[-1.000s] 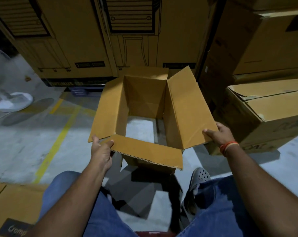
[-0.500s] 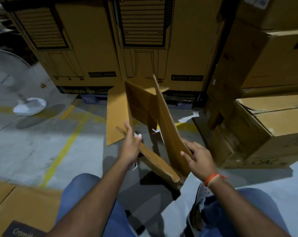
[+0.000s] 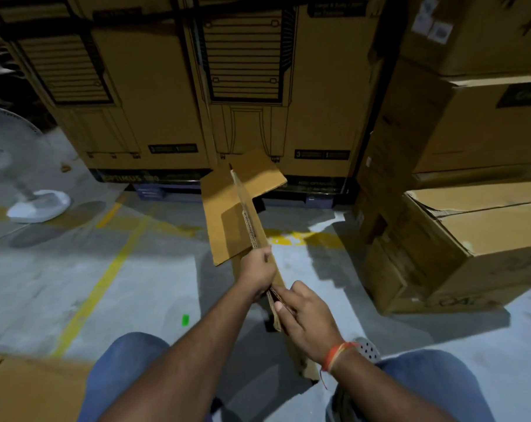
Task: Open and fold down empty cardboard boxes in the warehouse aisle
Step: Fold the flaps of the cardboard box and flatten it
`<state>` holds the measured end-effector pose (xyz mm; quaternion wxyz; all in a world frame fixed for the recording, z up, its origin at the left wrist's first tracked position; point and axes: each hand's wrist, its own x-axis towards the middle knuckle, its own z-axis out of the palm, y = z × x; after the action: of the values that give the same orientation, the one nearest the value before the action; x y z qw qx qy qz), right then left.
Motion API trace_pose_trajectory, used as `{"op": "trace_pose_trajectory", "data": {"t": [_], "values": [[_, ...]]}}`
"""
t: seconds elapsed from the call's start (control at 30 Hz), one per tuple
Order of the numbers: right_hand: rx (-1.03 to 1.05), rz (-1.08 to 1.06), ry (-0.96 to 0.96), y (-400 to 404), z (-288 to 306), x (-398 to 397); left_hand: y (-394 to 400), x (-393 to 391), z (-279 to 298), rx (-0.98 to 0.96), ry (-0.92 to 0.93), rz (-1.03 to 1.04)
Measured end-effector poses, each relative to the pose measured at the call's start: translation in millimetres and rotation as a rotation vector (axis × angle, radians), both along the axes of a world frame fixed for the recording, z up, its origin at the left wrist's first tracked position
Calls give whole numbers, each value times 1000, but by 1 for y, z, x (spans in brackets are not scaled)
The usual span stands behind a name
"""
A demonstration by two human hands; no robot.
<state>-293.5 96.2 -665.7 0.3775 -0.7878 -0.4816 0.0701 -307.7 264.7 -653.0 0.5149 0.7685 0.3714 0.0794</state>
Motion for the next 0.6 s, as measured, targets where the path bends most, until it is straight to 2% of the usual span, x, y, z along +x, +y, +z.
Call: {"op": "trace_pose_trajectory", "data": {"t": [0.1,0.17,0.4,0.53,0.6], "values": [[69,-54,263,5,-1,9,-5,-3,0,-131,-86,23],[69,-141,346,9,-7,17,-13,-8,3,-221,-181,25],[-51,-214,132,22,-18,26,-19,-21,-19,-411,-393,30],[-245,-131,20,43,-27,13,17,-66,-42,-575,-459,82],[-381,-66,37,56,-44,5,47,-97,-57,-609,-410,106]]}}
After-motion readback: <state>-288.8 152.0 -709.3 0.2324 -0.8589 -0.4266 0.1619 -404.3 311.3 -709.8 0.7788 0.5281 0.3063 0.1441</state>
